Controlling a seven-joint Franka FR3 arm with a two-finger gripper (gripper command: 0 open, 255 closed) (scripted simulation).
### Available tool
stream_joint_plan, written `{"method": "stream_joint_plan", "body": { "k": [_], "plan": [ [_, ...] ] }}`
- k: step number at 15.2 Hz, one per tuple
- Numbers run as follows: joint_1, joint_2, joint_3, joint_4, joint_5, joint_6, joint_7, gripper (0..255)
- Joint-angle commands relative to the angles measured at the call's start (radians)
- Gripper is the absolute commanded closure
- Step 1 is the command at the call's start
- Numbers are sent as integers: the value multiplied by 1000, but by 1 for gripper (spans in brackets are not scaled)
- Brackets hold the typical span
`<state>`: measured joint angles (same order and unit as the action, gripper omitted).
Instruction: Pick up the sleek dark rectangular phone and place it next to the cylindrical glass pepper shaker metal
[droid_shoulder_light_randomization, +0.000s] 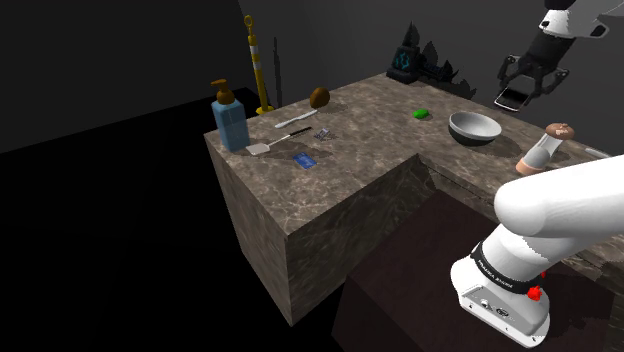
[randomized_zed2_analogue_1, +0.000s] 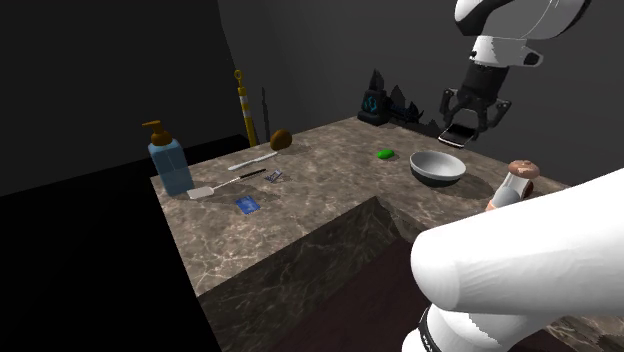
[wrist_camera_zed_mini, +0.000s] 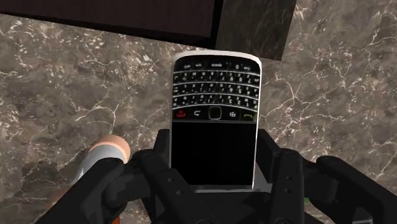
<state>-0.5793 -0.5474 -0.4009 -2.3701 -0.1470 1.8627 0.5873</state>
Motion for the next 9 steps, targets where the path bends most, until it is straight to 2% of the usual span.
{"method": "stream_joint_plan", "body": {
  "k": [1,6,9],
  "plan": [
    [-15,13,-39,17,-15,-2,-49,255],
    [-48,53,-143,74,-45,-9,-178,255],
    [-49,59,-152,39,-49,32,-180,255]
  ]
}}
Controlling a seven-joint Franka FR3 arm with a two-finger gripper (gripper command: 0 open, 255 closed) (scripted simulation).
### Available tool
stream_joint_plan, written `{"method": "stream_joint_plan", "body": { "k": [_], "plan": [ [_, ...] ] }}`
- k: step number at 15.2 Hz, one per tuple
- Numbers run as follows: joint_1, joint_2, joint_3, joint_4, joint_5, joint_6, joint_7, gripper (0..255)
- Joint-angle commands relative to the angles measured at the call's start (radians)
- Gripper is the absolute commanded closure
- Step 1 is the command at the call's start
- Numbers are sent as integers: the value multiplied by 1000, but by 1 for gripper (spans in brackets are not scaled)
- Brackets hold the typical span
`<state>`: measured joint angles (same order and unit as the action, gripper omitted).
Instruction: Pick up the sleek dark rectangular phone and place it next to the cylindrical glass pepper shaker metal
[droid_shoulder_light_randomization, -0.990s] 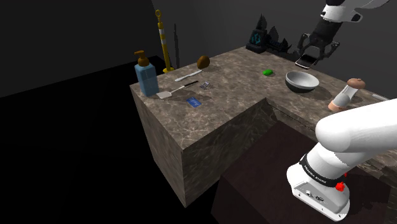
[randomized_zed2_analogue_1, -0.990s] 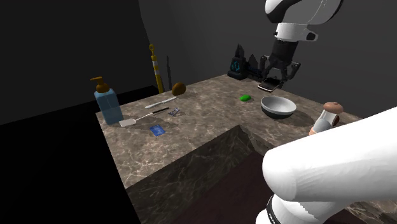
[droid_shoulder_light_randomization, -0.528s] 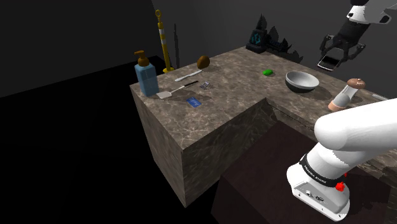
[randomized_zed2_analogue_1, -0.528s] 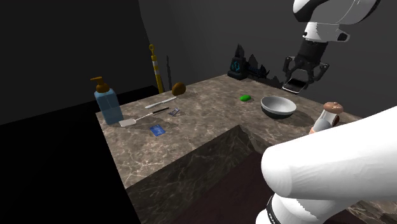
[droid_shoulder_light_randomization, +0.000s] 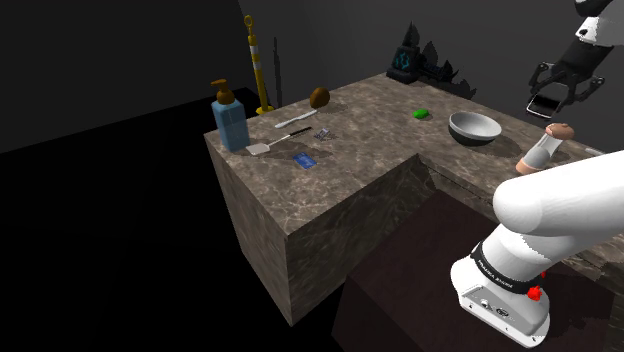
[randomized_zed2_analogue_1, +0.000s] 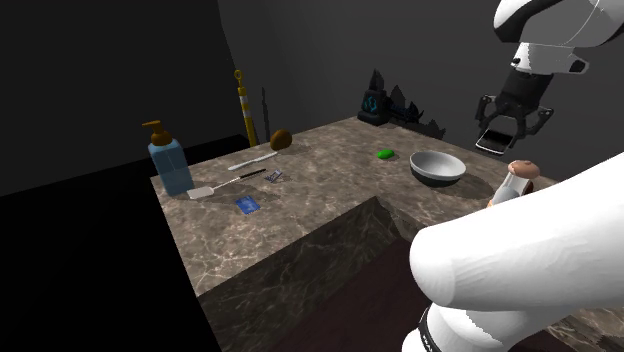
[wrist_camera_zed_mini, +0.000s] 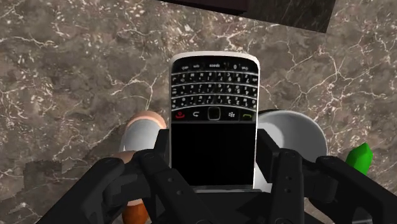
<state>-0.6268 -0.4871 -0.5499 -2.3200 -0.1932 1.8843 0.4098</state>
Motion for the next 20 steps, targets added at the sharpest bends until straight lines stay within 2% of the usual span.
{"method": "stream_joint_plan", "body": {
  "k": [1,20],
  "plan": [
    [-2,2,-6,-22,-4,24,-3,255],
    [8,107,-79,-202,0,305,-36,255]
  ]
}}
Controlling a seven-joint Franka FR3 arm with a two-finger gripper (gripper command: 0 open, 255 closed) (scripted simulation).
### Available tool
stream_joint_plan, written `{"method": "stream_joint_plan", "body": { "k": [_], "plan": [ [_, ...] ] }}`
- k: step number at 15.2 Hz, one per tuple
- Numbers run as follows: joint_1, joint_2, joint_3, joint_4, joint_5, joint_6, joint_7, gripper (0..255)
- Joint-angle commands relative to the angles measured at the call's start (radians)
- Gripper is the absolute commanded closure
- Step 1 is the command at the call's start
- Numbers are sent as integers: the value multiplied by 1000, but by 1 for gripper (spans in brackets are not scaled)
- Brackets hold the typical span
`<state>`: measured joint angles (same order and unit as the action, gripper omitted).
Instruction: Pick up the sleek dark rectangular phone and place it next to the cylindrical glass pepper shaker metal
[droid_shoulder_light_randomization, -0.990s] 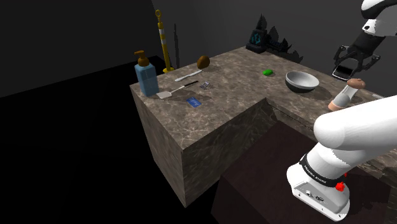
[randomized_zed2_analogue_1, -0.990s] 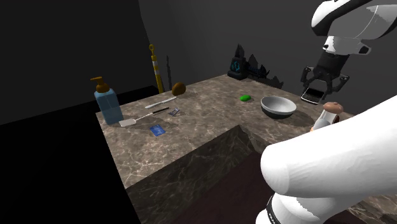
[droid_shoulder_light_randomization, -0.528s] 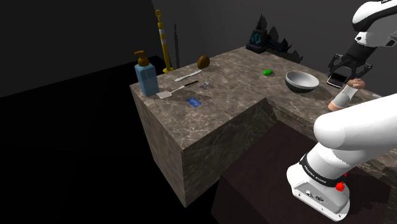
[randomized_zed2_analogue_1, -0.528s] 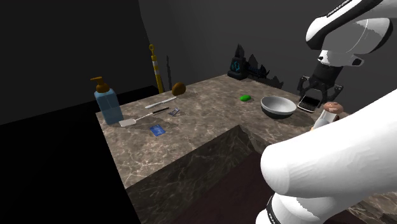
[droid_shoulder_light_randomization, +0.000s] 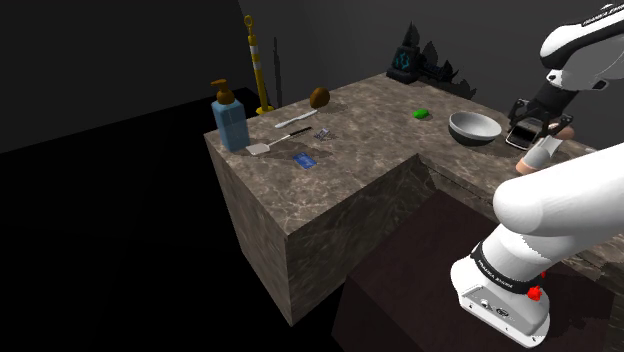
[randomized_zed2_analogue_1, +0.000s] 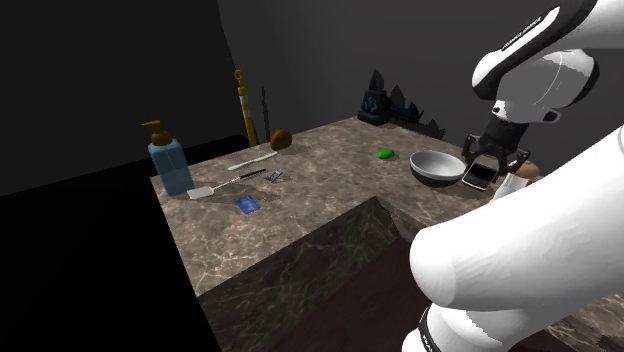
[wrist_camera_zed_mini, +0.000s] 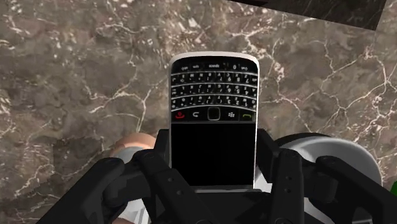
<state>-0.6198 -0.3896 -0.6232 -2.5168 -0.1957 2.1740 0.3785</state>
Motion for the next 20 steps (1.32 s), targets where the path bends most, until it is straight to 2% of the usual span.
{"method": "stream_joint_plan", "body": {
  "k": [1,12,20],
  "plan": [
    [3,18,-11,-12,4,31,-8,255],
    [36,140,-67,-80,56,210,-62,255],
    [79,260,-109,-112,154,343,-142,255]
  ]
}}
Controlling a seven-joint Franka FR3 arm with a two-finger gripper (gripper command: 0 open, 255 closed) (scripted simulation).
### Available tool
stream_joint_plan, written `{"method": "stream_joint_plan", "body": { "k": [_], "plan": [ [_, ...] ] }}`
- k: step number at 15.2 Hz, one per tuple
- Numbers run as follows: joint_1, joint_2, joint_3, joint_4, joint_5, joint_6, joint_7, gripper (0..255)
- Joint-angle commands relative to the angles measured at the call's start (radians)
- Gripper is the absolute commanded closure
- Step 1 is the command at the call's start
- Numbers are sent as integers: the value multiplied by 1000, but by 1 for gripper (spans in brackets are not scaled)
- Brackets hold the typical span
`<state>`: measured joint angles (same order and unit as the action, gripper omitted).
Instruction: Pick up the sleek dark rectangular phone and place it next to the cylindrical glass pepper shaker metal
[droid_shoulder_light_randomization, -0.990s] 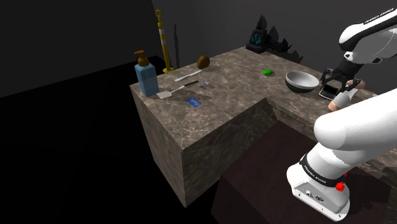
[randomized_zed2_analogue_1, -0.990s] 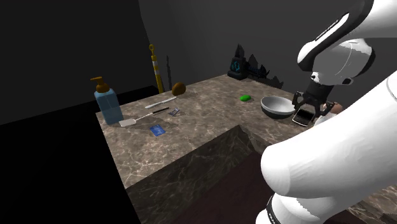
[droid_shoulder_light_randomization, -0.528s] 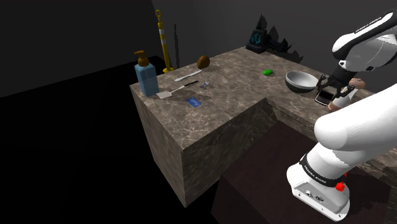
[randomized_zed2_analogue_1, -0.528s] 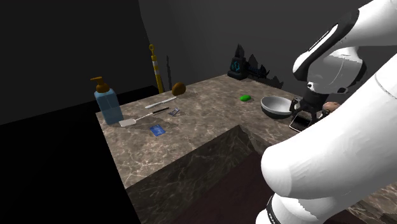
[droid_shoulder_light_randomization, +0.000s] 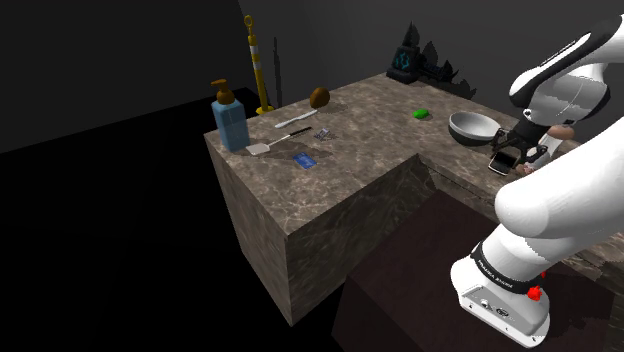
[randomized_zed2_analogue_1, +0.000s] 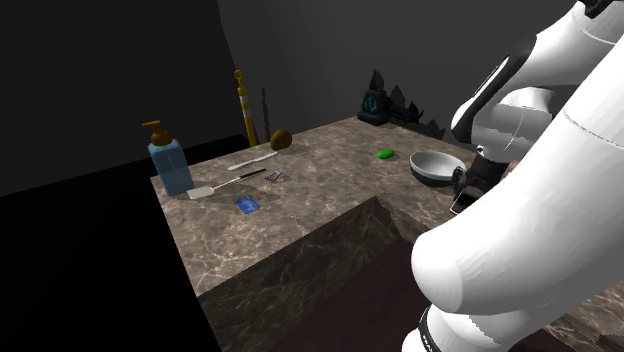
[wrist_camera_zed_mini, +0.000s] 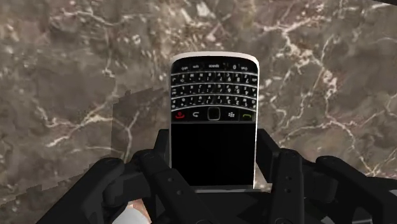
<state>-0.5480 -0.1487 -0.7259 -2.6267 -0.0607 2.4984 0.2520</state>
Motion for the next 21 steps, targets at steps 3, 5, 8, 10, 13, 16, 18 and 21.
{"method": "stream_joint_plan", "body": {
  "k": [3,5,8,10,13,16,18,21],
  "plan": [
    [26,73,-18,-9,80,67,-62,255],
    [34,100,-21,-11,115,89,-88,255],
    [33,100,-21,-11,116,89,-88,255],
    [33,100,-21,-11,116,89,-88,255],
    [33,100,-21,-11,116,89,-88,0],
    [33,100,-21,-12,115,89,-88,0],
    [33,100,-21,-11,116,89,-88,0],
    [-3,-30,-5,10,-31,-33,18,0]
  ]
}}
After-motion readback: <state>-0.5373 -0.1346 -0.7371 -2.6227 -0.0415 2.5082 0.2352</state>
